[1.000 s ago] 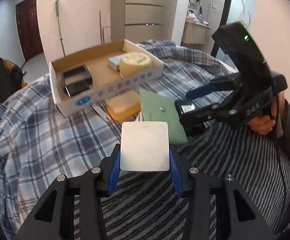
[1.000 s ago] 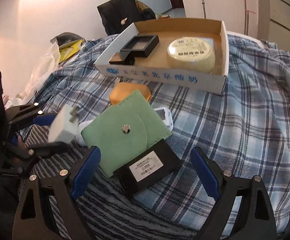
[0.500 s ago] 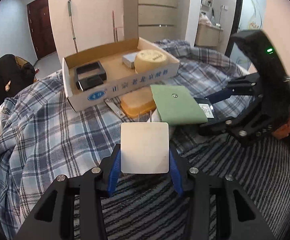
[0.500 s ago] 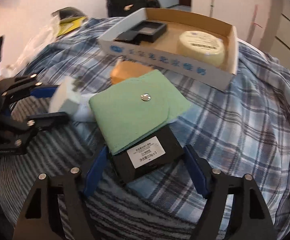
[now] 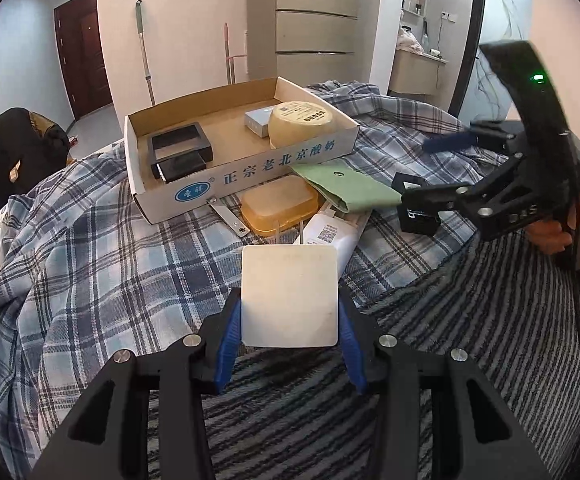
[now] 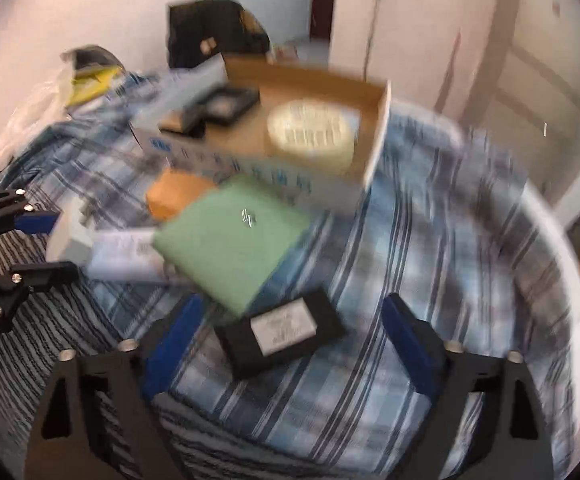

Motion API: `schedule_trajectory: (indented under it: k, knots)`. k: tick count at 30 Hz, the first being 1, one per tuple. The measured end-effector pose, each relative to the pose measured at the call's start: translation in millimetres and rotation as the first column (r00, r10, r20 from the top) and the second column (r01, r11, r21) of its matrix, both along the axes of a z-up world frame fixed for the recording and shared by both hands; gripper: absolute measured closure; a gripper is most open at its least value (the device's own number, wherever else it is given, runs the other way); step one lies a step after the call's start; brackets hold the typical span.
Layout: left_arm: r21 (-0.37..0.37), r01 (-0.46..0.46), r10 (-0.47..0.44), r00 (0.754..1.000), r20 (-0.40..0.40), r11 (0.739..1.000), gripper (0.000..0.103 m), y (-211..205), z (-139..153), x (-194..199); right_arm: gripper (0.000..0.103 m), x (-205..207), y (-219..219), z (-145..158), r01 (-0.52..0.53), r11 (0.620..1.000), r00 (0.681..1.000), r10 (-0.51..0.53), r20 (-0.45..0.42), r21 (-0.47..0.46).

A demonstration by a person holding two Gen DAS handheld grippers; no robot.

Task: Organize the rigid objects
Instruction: 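Lift the black labelled box with the right gripper while the left gripper holds the charger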

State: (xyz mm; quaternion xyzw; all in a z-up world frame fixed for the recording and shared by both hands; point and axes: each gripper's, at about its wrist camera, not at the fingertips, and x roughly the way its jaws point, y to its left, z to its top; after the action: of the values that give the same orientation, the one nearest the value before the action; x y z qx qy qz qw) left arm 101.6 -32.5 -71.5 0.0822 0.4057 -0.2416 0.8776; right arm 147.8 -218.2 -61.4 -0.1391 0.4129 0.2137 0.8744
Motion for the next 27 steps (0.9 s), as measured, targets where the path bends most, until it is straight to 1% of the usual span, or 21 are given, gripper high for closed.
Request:
schedule_trajectory:
  k: [2,4,5,6,7,9,11,14,17,20,23,25,27]
  knots:
    - [0.000,0.000,0.000,1.000,-0.004,1.000,0.056,-0.5,-0.7,0.1,0.009,3.9,2.4,-4.1,-0.027,1.000,0.999,0.027,-0.032,-0.001]
    - [-0.007,0.000,0.000,1.000,-0.007,1.000,0.056,0.5,-0.7,0.3,0.009,11.7,1.0,-12.5,-0.014,1.000,0.996,0.014,-0.088,-0.002]
    - [-0.007,-0.001,0.001,1.000,-0.009,1.000,0.056,0.6,-0.9,0.4,0.011,13.8,-1.7,-15.6,-0.018,1.000,0.992,0.020,-0.127,0.016]
    - [-0.006,-0.002,0.001,1.000,-0.010,1.000,0.056,0.4,-1.2,0.4,0.018,16.3,-3.9,-18.5,-0.020,0.999,0.986,0.026,-0.163,0.037]
    - [-0.006,0.001,-0.001,1.000,-0.014,1.000,0.056,0.0,-1.7,0.7,0.020,17.5,-5.5,-19.4,-0.015,0.999,0.984,0.023,-0.179,0.045]
    - [-0.004,0.003,-0.003,1.000,-0.017,1.000,0.056,-0.4,-2.0,0.6,0.030,14.4,-5.5,-18.6,-0.015,0.998,0.983,0.025,-0.183,0.053]
    - [-0.003,0.004,-0.004,1.000,-0.020,1.000,0.056,-0.6,-2.5,0.5,0.029,6.6,-3.8,-19.4,-0.053,0.996,0.974,0.066,-0.215,0.067]
    - [-0.002,0.004,-0.004,1.000,-0.021,1.000,0.056,-1.1,-2.9,0.7,0.029,-9.9,7.8,-19.6,-0.150,0.988,0.963,0.155,-0.221,0.040]
    - [-0.002,0.005,-0.005,1.000,-0.024,1.000,0.056,-1.4,-3.7,1.3,0.029,-20.8,13.3,-18.2,-0.191,0.981,0.965,0.184,-0.184,-0.018]
    - [-0.001,0.009,-0.009,1.000,-0.025,1.000,0.056,-1.9,-4.3,0.9,0.026,-25.4,13.5,-22.3,-0.229,0.972,0.959,0.216,-0.183,-0.051]
    - [0.003,0.011,-0.011,1.000,-0.025,1.000,0.056,-2.6,-4.7,0.0,0.025,-20.9,14.2,-26.8,-0.217,0.975,0.960,0.202,-0.195,-0.056]
    - [0.004,0.011,-0.011,1.000,-0.024,1.000,0.056,-2.6,-4.7,-0.1,0.026,-14.9,13.1,-27.6,-0.178,0.982,0.967,0.164,-0.194,-0.057]
    - [0.005,0.011,-0.011,1.000,-0.024,1.000,0.056,-2.7,-4.8,-0.2,0.032,-9.6,10.2,-28.0,-0.135,0.989,0.975,0.121,-0.184,-0.064]
